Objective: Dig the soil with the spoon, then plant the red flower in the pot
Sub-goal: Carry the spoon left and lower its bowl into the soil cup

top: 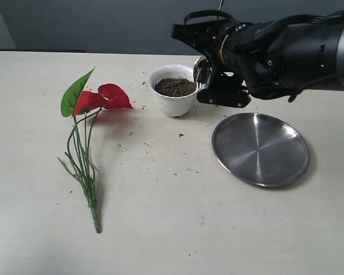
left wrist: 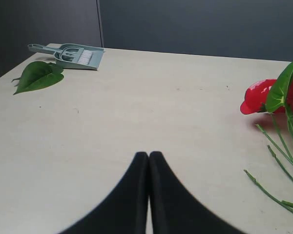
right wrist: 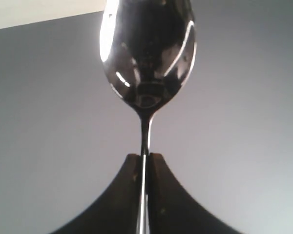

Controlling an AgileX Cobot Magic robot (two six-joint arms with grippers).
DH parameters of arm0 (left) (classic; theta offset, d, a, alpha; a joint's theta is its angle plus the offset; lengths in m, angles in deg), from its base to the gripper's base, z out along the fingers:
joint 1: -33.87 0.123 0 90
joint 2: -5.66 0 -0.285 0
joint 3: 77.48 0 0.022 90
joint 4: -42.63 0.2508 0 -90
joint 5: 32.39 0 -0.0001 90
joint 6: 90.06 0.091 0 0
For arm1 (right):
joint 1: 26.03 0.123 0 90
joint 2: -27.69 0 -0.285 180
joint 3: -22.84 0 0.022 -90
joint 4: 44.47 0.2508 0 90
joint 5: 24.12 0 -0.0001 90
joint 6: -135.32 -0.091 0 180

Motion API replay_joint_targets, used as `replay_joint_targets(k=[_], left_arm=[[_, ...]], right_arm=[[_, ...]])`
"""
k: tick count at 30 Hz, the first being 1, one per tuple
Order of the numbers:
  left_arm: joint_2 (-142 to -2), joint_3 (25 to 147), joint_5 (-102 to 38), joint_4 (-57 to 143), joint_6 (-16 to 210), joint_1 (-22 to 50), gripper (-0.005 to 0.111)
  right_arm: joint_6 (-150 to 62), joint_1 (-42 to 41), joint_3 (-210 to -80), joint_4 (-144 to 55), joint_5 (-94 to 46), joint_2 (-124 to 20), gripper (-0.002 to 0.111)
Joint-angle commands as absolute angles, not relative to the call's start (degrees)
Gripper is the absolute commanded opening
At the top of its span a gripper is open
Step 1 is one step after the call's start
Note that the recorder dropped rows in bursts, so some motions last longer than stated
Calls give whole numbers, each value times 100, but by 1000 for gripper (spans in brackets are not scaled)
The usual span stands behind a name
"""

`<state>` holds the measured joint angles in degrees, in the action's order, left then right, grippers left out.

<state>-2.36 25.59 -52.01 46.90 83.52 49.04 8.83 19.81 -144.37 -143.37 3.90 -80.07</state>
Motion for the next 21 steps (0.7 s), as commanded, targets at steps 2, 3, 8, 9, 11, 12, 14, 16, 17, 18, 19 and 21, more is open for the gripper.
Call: replay_joint_targets(k=[2, 3, 8, 9, 11, 12, 14, 16, 17, 18, 19, 21], left_arm=[[-212, 2530, -5163, 4637, 8349, 4863, 0], [-212, 2530, -5163, 4637, 8349, 4863, 0], [-212, 2530, -5163, 4637, 8349, 4863, 0], [-212, 2530, -5163, 4637, 8349, 4863, 0], [-212, 2530, -5163, 4637, 8349, 4863, 0], [-212, 2530, -5163, 4637, 8349, 4863, 0], [-212, 2530, -5163, 4637, 8349, 4863, 0], [-212, 2530, -5163, 4637, 8349, 4863, 0], [-212, 2530, -5163, 4637, 8349, 4863, 0], [-212, 2530, -5163, 4637, 8349, 4863, 0], [-212, 2530, -5163, 4637, 8349, 4863, 0], [-212, 2530, -5163, 4637, 8349, 4863, 0]], right_arm=[[970, 1978, -15147, -14442, 209, -8482, -1], [1078, 1978, -15245, -14442, 110, -8556, -1], [1272, 1992, -15688, -14442, -50, -9094, -1], [1299, 2002, -15735, -14442, -58, -9159, -1], [1380, 2002, -15831, -14442, -58, -9314, -1], [1380, 2002, -15859, -14442, -58, -9385, -1], [1380, 2002, -15928, -14442, -48, -9501, -1], [1380, 2002, -16029, -14442, -37, -9623, -1], [1380, 2002, -16123, -14442, -37, -9696, -1], [1380, 1992, -16201, -14442, -28, -9756, -1], [1380, 1992, -16268, -14442, -12, -9797, -1], [1380, 1970, -16444, -14442, -12, -9932, -1]])
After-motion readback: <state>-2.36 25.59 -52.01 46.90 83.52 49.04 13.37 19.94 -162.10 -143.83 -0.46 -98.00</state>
